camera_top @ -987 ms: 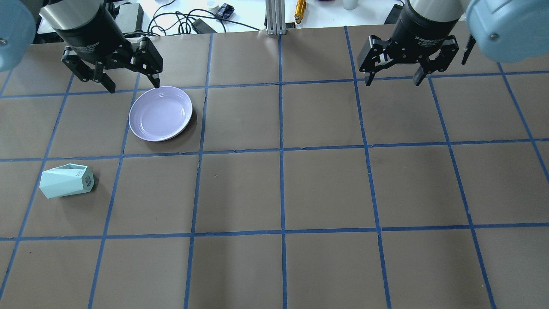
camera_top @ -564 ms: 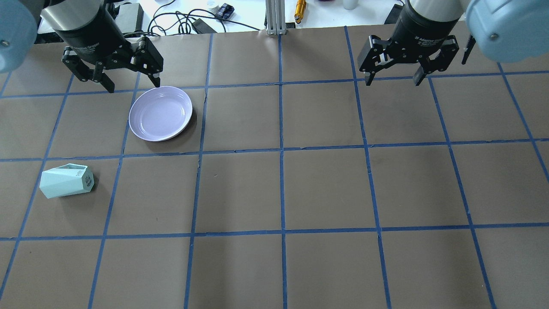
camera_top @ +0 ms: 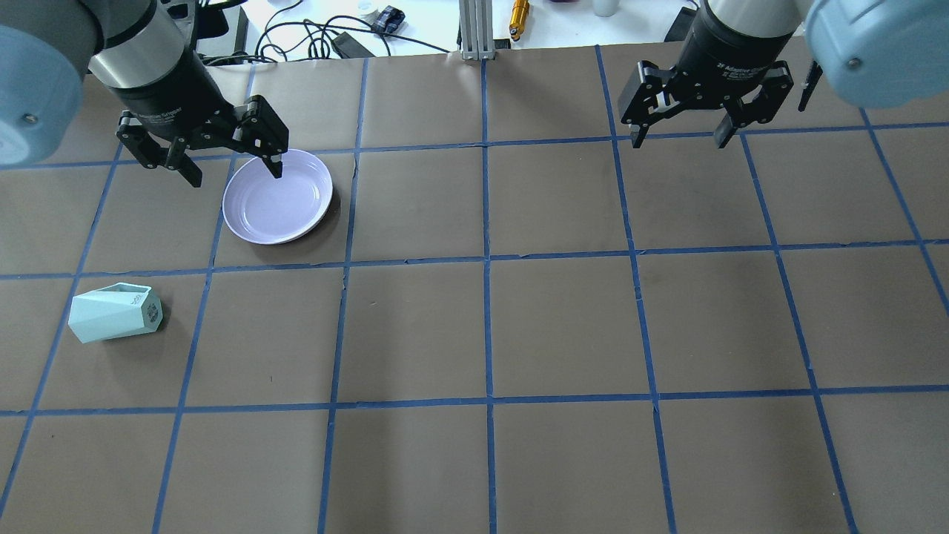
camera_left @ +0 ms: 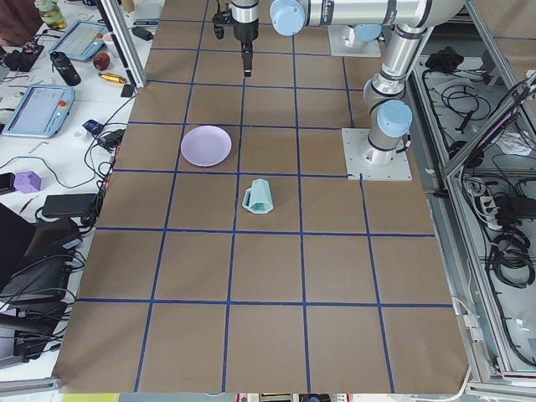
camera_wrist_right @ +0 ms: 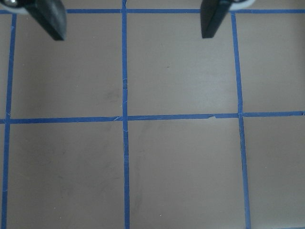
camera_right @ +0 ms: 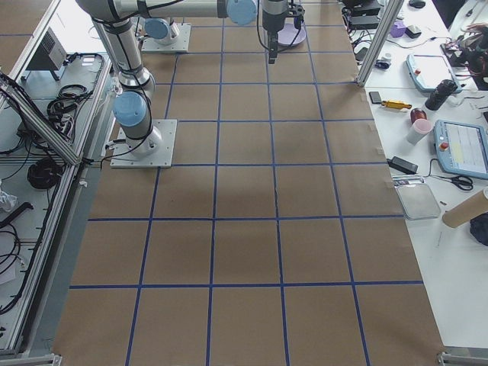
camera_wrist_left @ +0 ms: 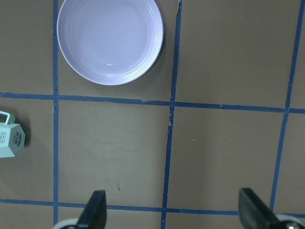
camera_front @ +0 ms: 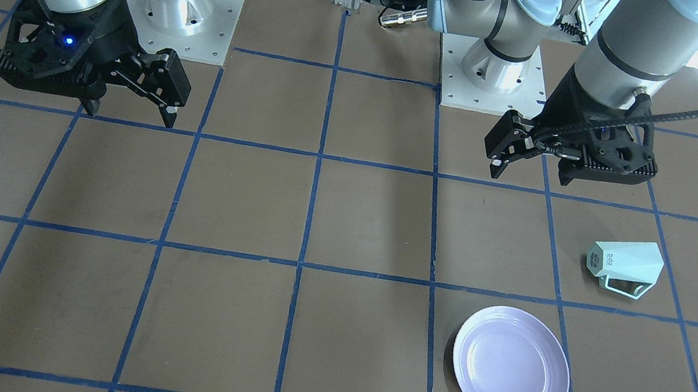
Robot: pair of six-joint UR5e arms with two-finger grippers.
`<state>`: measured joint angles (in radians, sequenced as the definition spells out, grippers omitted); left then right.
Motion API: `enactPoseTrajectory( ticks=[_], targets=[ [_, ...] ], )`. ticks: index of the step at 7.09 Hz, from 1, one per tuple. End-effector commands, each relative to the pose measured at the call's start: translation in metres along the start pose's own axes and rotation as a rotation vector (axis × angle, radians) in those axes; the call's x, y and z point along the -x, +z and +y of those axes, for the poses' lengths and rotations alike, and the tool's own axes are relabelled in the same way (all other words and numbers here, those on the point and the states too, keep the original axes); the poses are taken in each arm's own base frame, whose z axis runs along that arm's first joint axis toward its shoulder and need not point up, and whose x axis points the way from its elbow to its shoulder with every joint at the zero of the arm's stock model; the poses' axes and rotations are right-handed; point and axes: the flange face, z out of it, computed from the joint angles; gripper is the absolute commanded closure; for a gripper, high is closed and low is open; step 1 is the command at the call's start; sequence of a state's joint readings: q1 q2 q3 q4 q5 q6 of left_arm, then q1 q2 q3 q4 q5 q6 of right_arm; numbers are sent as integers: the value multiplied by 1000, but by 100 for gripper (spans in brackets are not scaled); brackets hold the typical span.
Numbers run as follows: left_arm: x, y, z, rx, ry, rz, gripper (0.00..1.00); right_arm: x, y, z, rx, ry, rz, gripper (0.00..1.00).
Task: Flip cup and place on plate
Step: 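Move the left gripper past the plate and down toward the mint-green mug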
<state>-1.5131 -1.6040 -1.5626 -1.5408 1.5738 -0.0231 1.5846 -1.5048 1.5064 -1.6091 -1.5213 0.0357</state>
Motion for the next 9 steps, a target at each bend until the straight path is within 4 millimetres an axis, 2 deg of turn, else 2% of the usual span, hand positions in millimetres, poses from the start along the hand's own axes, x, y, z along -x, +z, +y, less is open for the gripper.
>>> enactPoseTrajectory(
  ticks=[1,2,5,7,9],
  targets=[
    [38,3,-10,14,-58,-2,0,0,0,0,0,1,0,0],
    [86,3,-11,52,-120,11,0,0,0,0,0,0,0,0],
    [186,20,-11,165,-23,54,0,0,0,0,0,0,0,0],
    [290,50,-2,197,30,132,0,0,-1,0,-2,-1,0,0],
    [337,83,-9,204,99,177,0,0,0,0,0,0,0,0]
  ],
)
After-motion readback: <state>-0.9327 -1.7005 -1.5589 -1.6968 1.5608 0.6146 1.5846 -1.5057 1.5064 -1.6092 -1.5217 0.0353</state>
